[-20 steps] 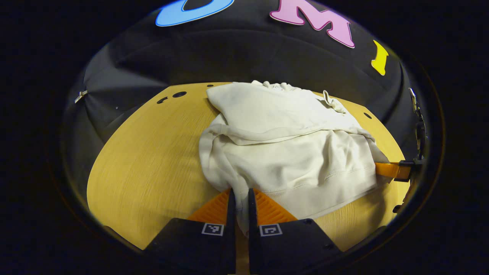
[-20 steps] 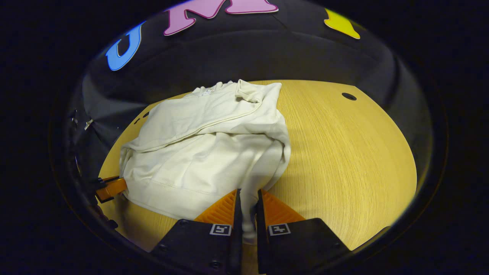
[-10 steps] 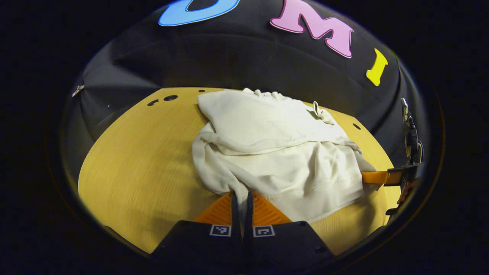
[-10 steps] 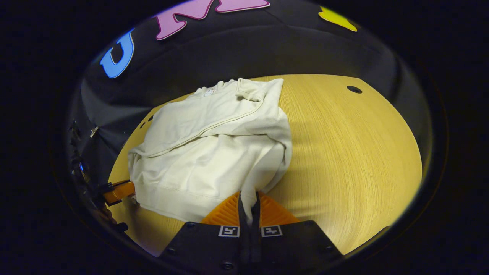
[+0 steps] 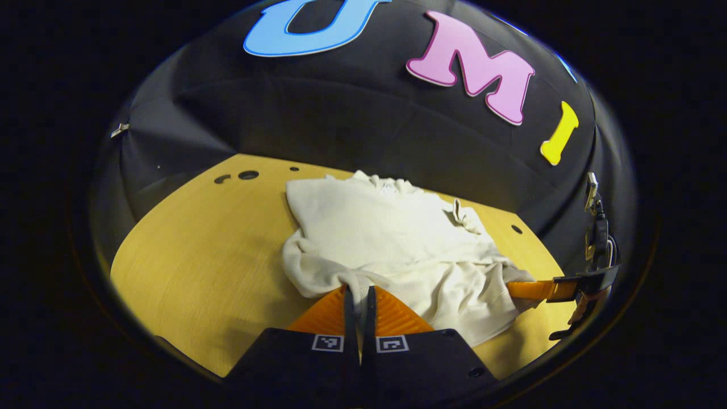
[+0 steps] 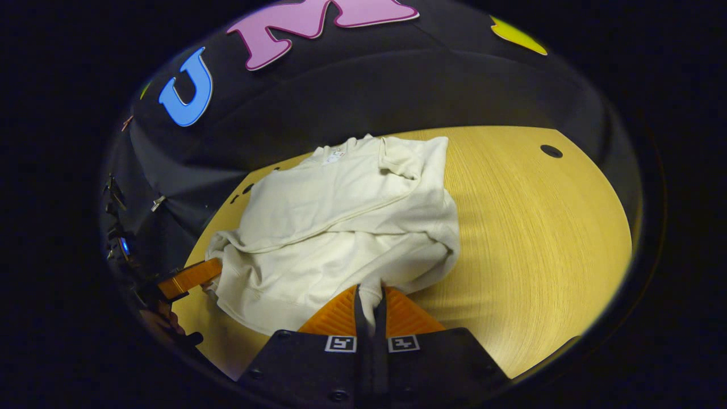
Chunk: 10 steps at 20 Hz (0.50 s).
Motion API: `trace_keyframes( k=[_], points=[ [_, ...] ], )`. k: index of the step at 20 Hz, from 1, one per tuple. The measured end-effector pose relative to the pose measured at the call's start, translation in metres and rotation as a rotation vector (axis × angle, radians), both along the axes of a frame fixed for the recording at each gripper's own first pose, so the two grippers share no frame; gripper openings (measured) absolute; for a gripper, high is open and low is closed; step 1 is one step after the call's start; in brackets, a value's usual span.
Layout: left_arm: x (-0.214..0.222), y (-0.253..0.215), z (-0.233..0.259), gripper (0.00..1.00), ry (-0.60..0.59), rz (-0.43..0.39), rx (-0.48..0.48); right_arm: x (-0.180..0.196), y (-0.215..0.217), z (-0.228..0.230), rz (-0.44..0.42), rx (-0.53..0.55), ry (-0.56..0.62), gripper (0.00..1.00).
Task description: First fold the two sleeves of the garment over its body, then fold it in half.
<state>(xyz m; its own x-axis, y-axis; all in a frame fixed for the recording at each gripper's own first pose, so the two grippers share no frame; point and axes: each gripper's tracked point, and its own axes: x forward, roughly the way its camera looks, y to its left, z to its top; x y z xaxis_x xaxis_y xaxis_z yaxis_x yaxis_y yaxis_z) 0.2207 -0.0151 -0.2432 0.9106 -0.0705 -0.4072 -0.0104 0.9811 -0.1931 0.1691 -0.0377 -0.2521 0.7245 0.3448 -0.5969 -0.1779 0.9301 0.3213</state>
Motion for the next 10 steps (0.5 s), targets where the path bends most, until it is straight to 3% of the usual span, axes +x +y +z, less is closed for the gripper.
trace_keyframes(
  k=[10],
  points=[
    [0.075, 0.020, 0.050, 0.06, -0.157, 0.054, -0.088, 0.090, 0.005, 0.055, -0.085, 0.064, -0.173, 0.05]
  ],
)
